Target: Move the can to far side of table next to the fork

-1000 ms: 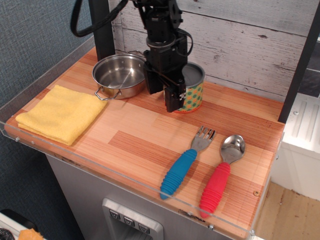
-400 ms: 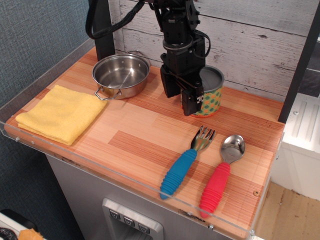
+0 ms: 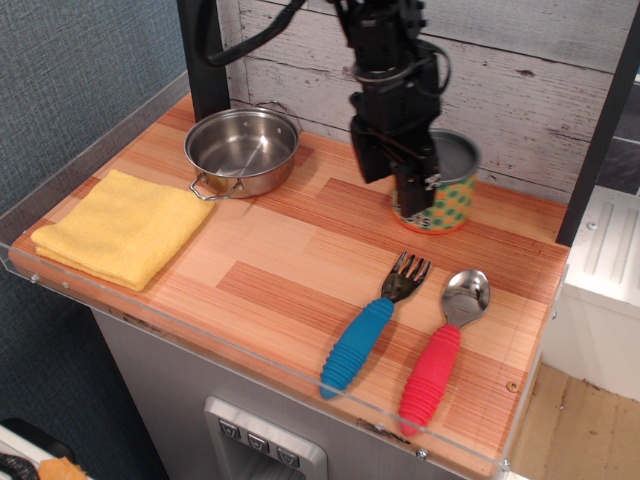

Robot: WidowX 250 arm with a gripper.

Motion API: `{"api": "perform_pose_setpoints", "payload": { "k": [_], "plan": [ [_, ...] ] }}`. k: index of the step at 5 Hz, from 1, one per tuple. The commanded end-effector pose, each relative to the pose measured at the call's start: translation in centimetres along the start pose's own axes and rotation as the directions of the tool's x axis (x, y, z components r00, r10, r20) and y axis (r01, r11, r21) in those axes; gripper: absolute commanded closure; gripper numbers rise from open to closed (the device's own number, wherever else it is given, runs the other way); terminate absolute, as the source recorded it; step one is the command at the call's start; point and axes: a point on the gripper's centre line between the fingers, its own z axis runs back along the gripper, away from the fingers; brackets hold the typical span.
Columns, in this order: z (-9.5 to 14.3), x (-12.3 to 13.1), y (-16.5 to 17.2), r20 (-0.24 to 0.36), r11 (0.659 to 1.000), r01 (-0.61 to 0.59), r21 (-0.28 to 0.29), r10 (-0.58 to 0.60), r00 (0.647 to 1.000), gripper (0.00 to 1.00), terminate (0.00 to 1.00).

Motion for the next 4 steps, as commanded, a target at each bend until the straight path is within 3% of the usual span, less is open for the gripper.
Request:
{"api": "perform_pose_setpoints", "payload": {
  "k": [1,2,3,4],
  "plan": [
    [2.3,2.1,-0.9,0.064,0.999,0.054,-0.004,-0.053,0.997,0.00,0.00],
    [3.3,0.7,-0.5,0.056,1.000,-0.005,0.018,0.004,0.998,0.00,0.00],
    [5.1,-1.8,1.3,0.027,0.983,-0.176,0.058,0.174,0.984,0.00,0.00],
    [6.9,-4.5,2.5,0.053,0.940,-0.331,0.084,0.327,0.943,0.00,0.00]
  ]
}}
